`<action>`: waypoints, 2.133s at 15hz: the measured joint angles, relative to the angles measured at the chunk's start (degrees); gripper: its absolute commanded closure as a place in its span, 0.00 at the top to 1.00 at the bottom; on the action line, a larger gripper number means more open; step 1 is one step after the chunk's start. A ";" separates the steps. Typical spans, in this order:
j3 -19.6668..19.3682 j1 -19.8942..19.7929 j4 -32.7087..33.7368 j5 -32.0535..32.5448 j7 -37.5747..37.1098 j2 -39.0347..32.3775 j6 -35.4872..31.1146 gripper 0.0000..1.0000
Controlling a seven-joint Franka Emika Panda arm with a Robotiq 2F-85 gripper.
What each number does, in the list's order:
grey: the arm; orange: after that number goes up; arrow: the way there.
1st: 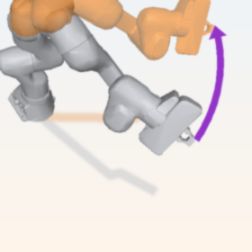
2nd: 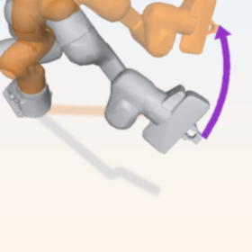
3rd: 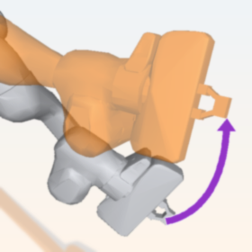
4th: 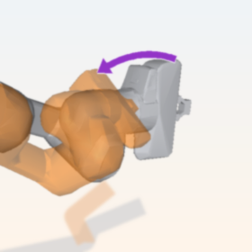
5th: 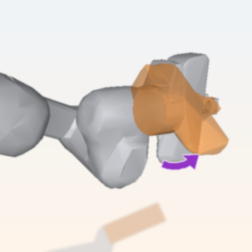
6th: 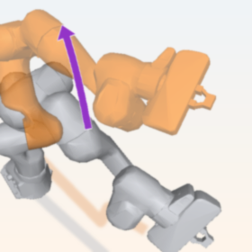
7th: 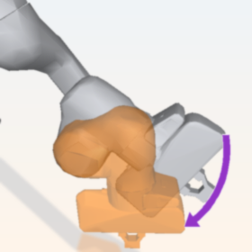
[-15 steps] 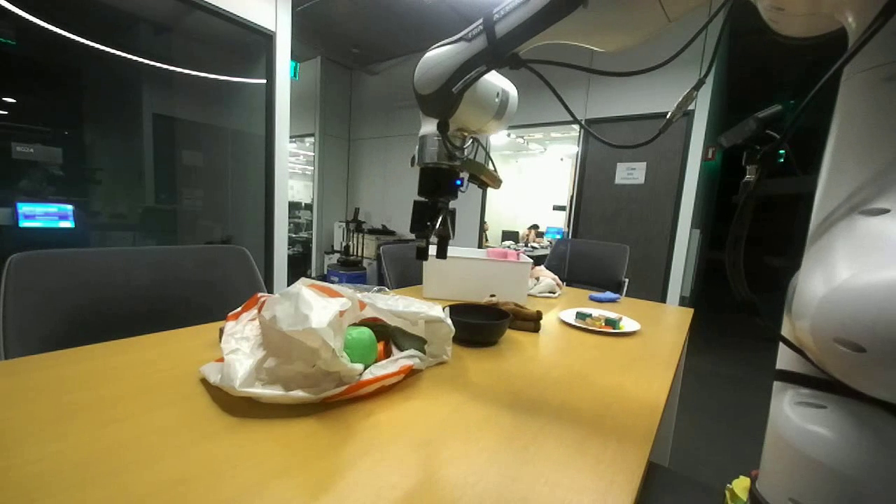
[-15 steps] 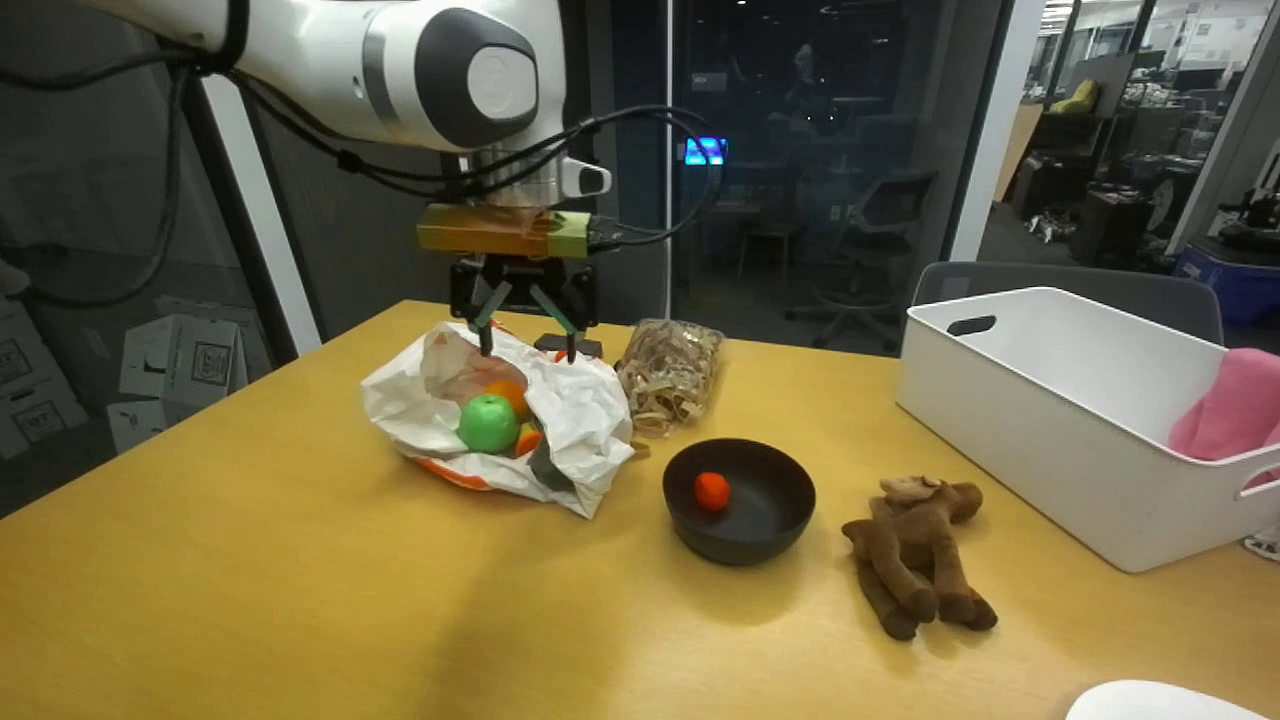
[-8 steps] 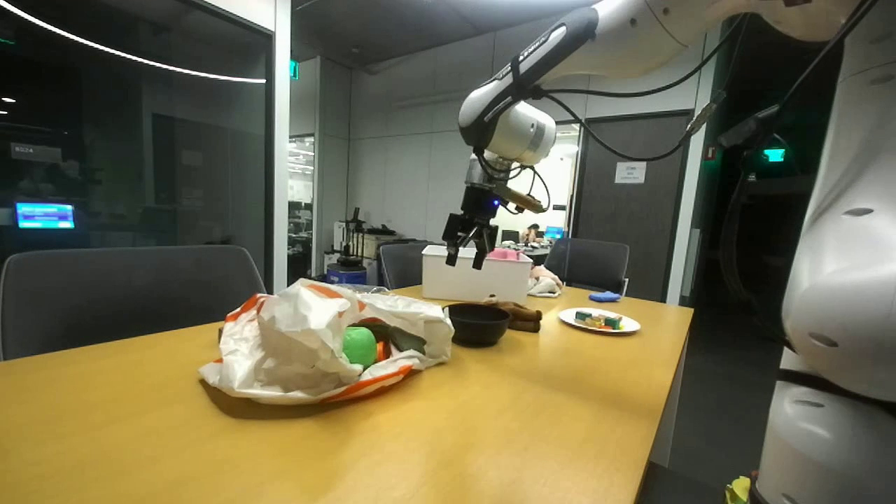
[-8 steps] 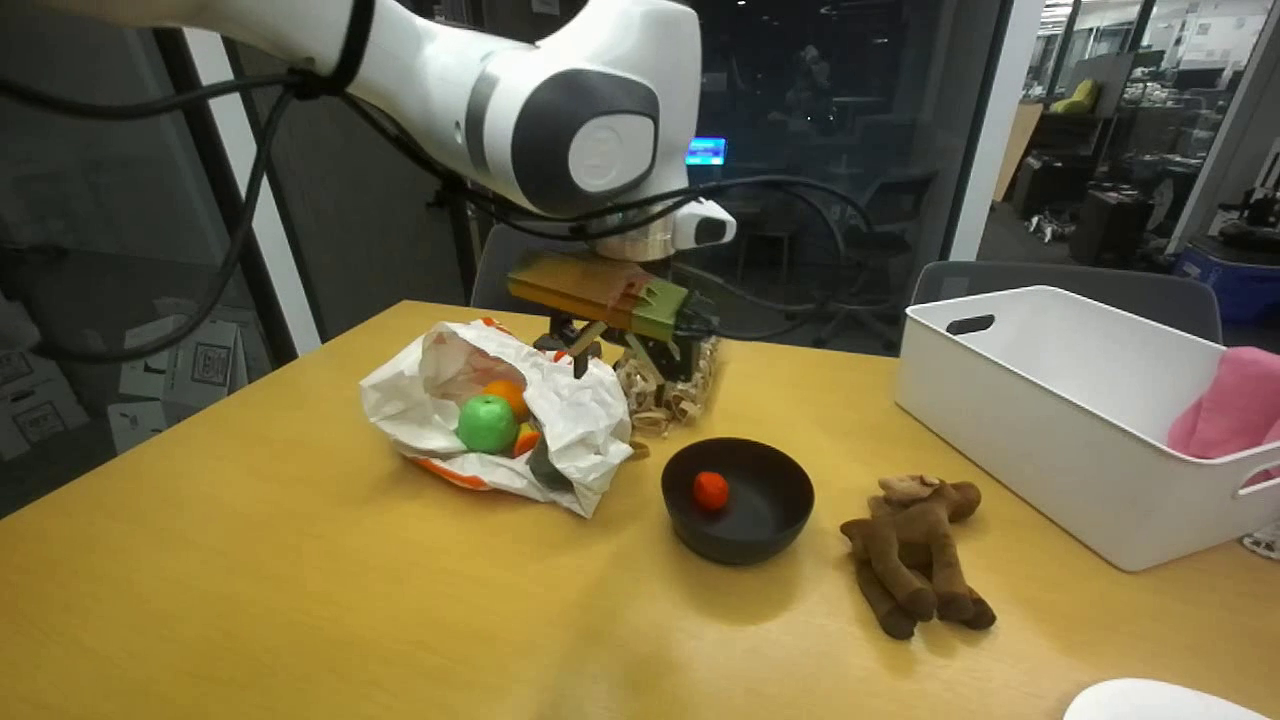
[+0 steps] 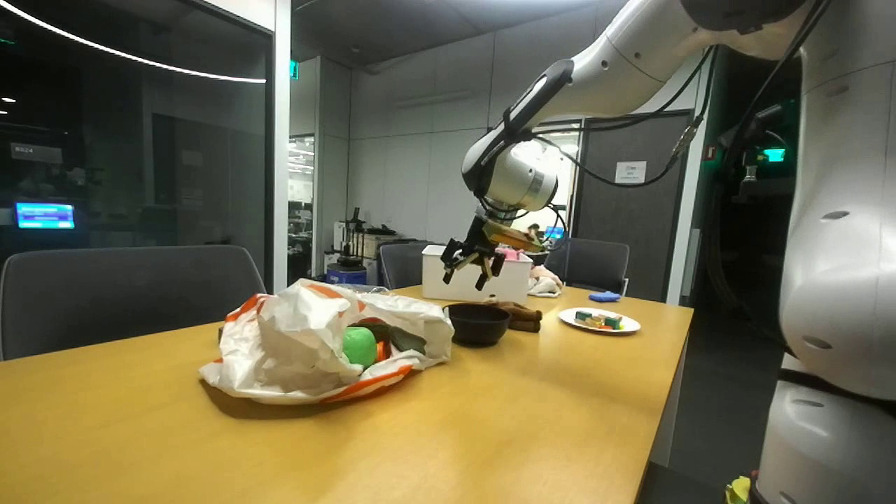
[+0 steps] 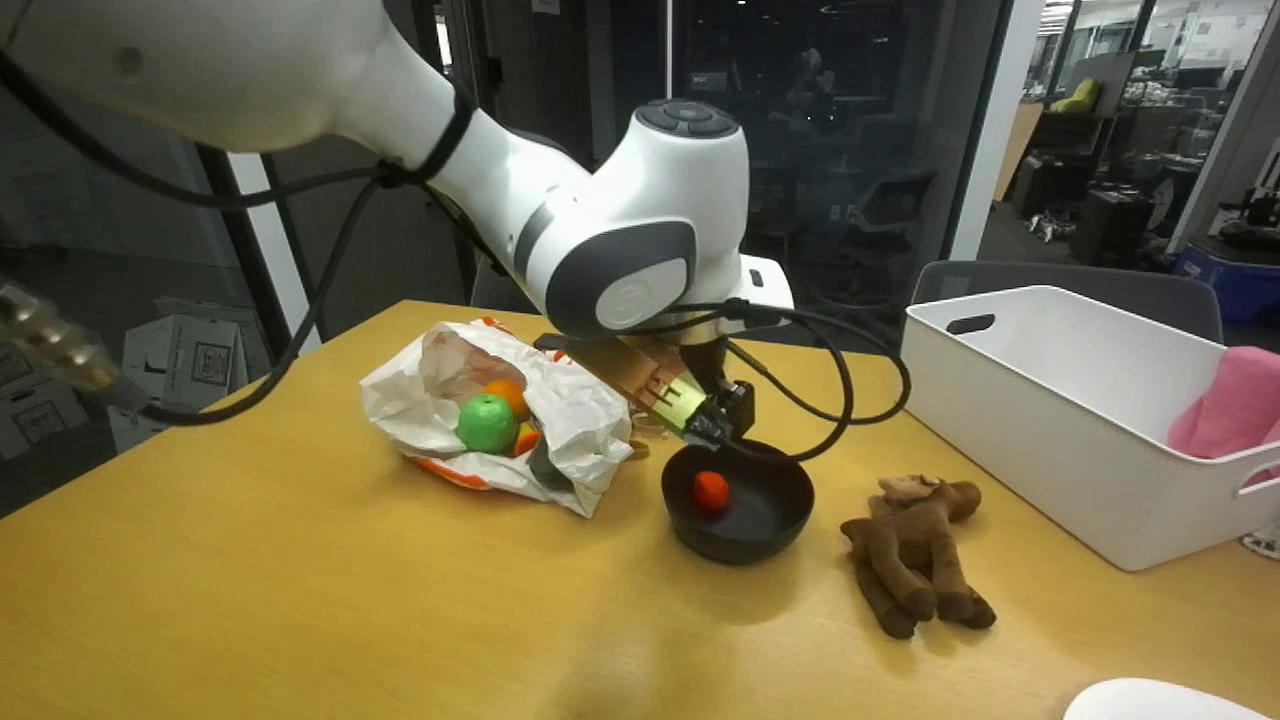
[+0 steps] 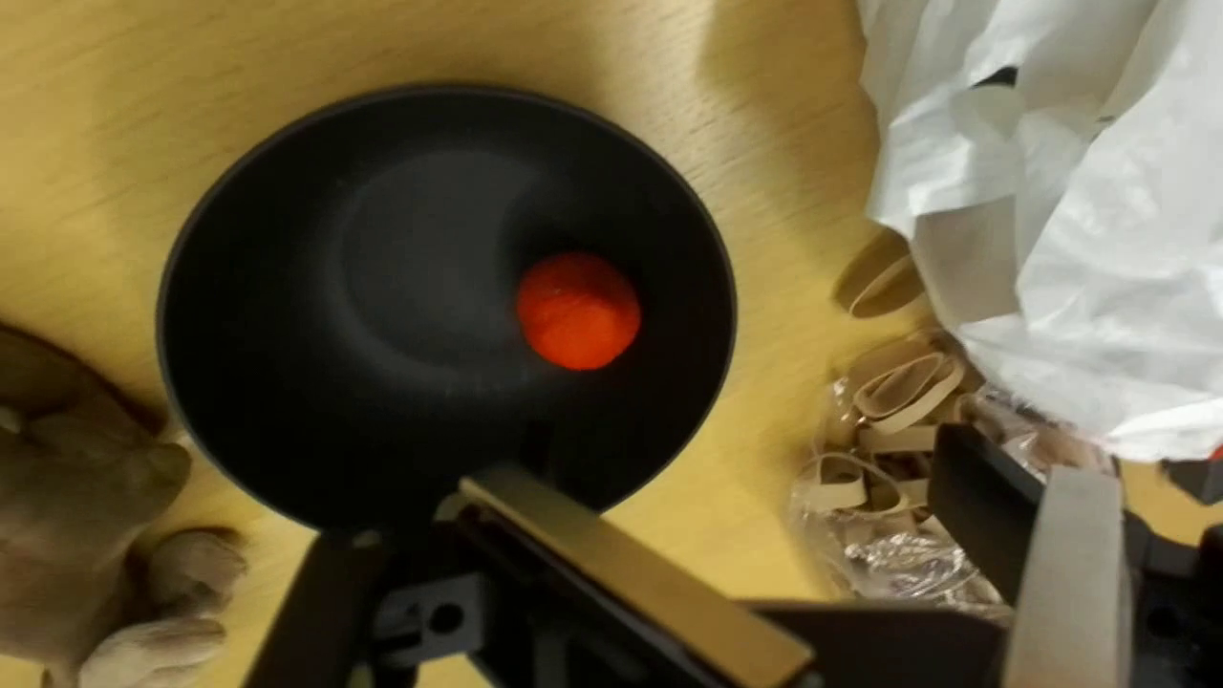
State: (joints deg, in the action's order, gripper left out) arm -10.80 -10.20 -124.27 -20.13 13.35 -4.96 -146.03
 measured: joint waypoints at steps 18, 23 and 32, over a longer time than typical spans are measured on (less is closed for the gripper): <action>0.77 -2.08 0.32 -2.68 -14.91 -12.14 -12.95 0.95; 0.80 -2.09 1.15 -1.20 -15.84 -13.12 -12.95 0.54; 1.04 -1.91 2.00 0.86 -16.62 -12.79 -12.97 0.23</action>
State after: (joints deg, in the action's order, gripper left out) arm -9.76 -12.11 -122.27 -19.27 -3.27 -17.75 -159.00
